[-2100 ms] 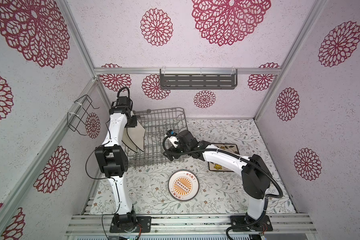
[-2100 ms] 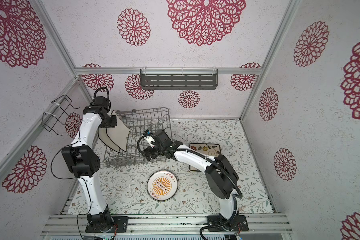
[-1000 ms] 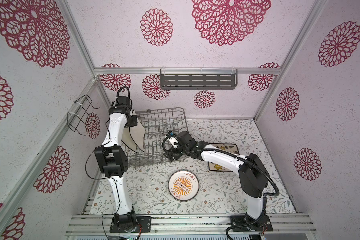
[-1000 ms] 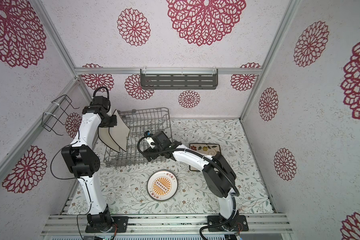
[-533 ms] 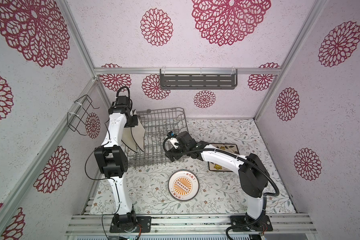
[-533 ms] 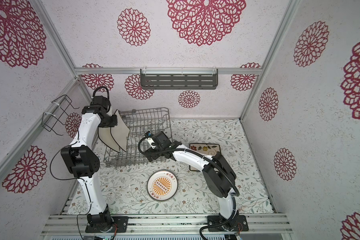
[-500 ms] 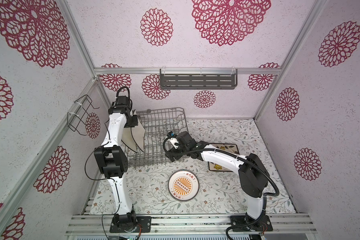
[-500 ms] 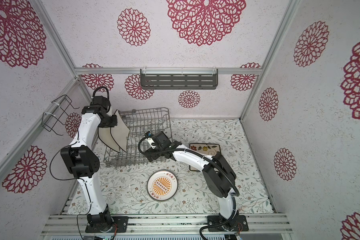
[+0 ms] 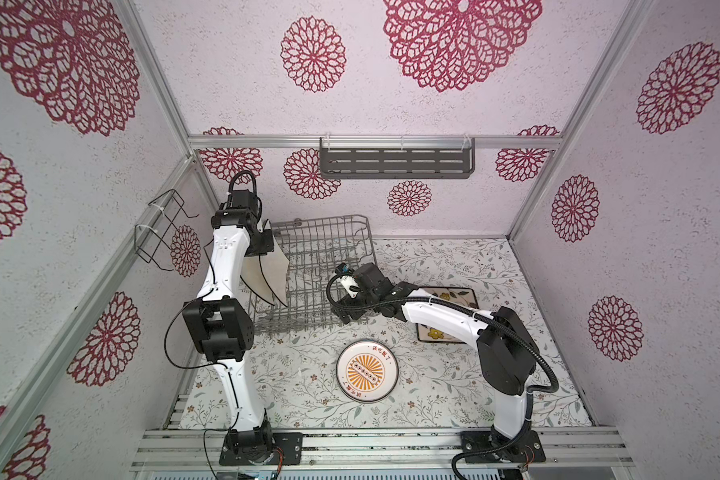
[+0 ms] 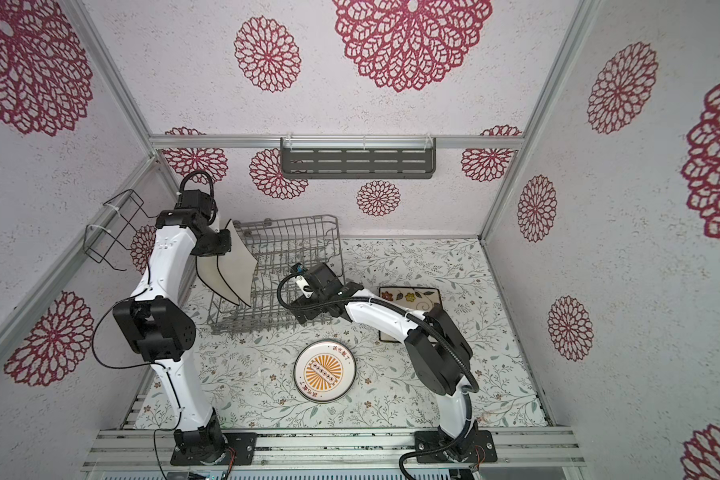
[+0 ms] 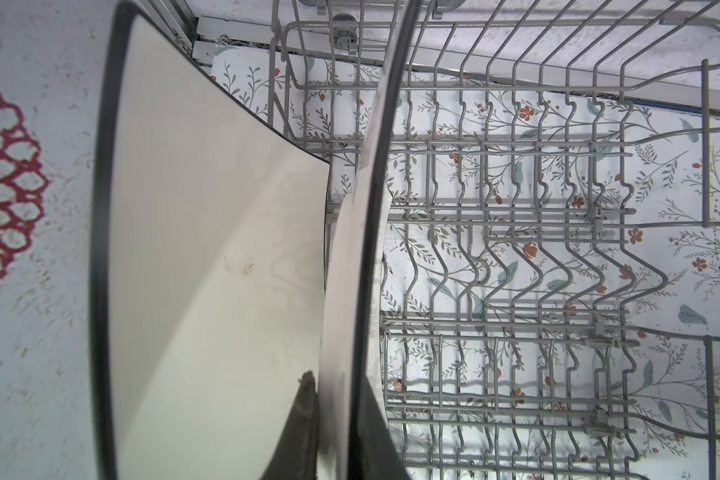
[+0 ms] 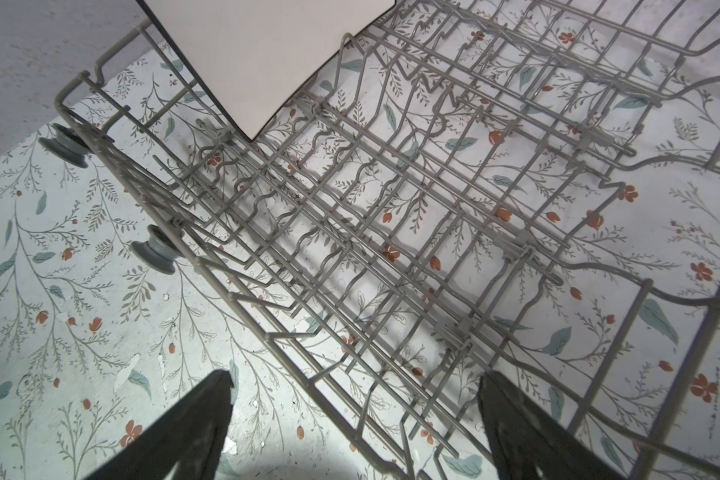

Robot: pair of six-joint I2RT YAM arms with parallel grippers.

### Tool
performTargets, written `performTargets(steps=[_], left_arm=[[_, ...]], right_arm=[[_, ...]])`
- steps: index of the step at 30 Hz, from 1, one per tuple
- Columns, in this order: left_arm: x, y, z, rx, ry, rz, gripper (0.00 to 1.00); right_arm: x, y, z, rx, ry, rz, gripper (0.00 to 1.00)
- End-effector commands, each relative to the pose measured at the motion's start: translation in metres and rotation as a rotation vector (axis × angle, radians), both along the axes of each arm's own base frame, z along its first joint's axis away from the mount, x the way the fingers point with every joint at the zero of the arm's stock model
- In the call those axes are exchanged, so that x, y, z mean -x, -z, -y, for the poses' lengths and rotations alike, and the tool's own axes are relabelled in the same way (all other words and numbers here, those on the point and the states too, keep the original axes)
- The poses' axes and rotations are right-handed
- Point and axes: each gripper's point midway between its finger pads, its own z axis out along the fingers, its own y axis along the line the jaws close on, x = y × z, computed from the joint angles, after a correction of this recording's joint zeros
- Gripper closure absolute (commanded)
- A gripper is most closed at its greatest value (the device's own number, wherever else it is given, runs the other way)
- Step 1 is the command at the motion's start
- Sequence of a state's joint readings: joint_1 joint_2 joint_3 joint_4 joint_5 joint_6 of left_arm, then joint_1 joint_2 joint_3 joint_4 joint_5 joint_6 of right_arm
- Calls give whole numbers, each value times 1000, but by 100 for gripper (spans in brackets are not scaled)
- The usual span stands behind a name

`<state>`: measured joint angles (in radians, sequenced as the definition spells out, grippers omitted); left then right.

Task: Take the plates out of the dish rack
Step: 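Lift the cream plate from the rack with the left gripper while the right draws back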

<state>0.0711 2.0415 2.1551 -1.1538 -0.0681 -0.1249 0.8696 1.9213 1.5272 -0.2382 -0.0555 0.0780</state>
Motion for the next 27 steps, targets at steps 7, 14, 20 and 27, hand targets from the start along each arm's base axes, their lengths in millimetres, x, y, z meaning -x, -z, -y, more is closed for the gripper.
performTargets(steps=[7,14,20,27], left_arm=[[14,-96,9,2,16,250,100],[28,-125,18,39,31,320,100],[45,-152,30,79,57,388,100],[73,-185,52,150,110,476,100]], right_arm=[[-3,-35,16,-53,45,62,4],[-2,-46,28,-70,65,73,4],[5,-55,46,-56,73,80,2],[12,-72,80,-125,130,77,1]])
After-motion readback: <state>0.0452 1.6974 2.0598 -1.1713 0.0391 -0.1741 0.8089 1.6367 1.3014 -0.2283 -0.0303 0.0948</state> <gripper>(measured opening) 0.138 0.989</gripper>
